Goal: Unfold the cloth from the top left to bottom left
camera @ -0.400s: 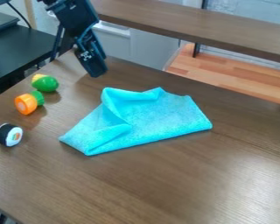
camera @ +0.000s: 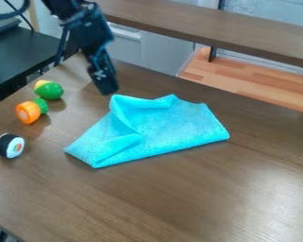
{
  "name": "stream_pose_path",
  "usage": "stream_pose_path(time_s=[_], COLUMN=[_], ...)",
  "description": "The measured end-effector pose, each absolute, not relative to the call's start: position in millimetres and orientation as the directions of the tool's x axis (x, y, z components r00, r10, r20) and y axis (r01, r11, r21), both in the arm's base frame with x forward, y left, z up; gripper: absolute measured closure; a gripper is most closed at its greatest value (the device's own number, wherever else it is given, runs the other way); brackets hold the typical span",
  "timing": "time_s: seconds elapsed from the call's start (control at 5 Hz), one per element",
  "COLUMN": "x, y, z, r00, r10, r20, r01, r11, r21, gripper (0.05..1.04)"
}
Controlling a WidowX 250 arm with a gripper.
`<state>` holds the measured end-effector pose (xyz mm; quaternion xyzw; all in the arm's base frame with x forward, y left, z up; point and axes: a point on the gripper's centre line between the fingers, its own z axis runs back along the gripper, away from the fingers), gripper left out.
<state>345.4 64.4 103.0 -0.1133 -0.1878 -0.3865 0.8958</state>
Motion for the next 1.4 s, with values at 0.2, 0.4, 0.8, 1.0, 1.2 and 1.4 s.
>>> stream_pose_path(time_s=[0.2,0.4,0.8,1.0,1.2,1.4], x=[354,361,375,381,380,379], y=[59,56,57,55,53,50], z=[83,70,44,34,27,15], r00=[0.646,0.647,0.663,0.652,0.650,0.654], r10=[-0.671,-0.689,-0.696,-0.705,-0.701,-0.696], r20=[0.364,0.326,0.275,0.279,0.293,0.297], r01=[0.729,0.730,0.717,0.720,0.715,0.714], r11=[0.683,0.683,0.697,0.691,0.695,0.698], r21=[-0.035,-0.005,0.037,0.065,0.078,0.064], gripper=[0.082,0.083,0.082,0.082,0.082,0.083])
